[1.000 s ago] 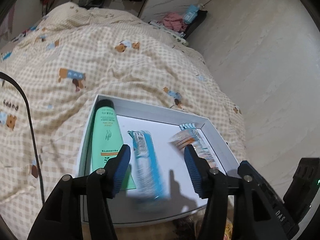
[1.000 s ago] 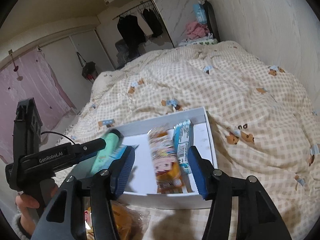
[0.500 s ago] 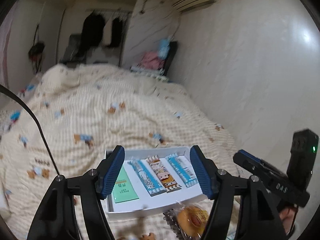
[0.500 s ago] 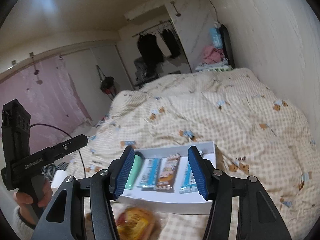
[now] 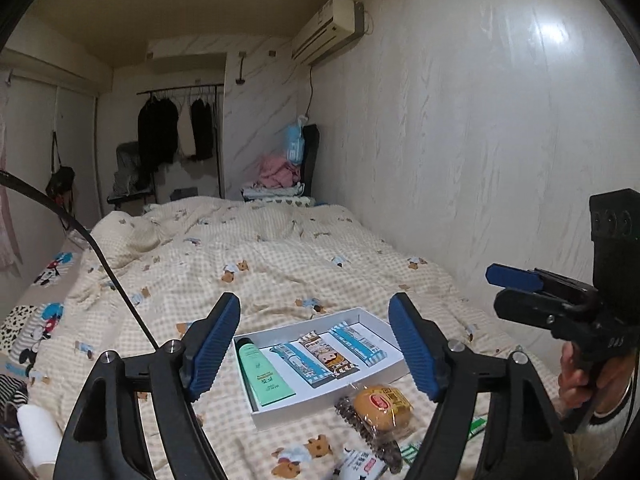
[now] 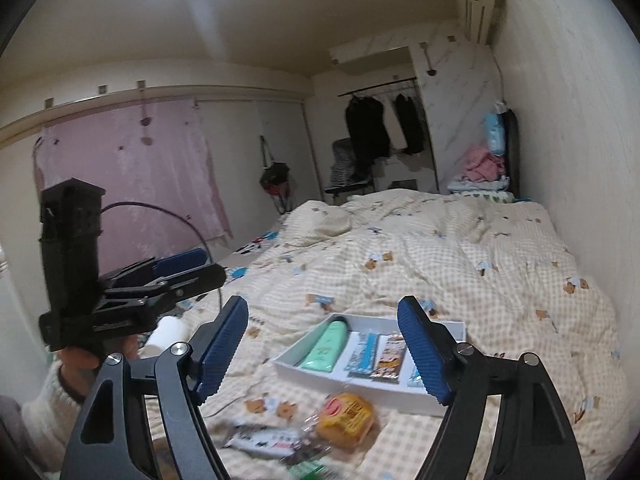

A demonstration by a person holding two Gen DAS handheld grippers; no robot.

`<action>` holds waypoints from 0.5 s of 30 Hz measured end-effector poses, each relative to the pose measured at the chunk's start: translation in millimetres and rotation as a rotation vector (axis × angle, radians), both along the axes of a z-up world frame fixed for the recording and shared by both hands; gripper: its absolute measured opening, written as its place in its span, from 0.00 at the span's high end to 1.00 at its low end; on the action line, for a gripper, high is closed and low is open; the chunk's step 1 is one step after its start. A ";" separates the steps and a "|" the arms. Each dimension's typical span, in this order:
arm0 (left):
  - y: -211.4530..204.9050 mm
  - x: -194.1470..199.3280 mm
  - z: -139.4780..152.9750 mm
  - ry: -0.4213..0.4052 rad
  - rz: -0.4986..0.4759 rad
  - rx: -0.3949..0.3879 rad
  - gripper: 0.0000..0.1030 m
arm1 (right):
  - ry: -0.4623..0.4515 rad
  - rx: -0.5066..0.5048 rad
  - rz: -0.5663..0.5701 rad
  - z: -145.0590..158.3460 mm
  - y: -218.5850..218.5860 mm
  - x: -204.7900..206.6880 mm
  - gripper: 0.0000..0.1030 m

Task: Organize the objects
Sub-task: 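Open both tools and withdraw them from the white box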

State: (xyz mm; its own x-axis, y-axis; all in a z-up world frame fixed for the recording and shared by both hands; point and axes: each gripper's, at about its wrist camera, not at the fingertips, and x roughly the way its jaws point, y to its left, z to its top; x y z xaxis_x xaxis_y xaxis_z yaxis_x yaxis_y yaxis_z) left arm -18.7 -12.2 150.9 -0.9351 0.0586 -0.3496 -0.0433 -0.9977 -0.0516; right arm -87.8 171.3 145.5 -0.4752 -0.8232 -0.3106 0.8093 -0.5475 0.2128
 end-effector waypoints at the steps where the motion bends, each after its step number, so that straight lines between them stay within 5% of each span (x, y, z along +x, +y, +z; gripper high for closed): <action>1: -1.8 4.6 -0.8 0.004 -0.005 0.003 0.22 | -0.007 -0.006 0.009 -0.8 1.4 3.1 0.24; 15: 8.3 40.5 -42.2 -0.032 -0.063 -0.061 0.21 | -0.061 0.003 0.003 -27.9 18.6 16.9 0.24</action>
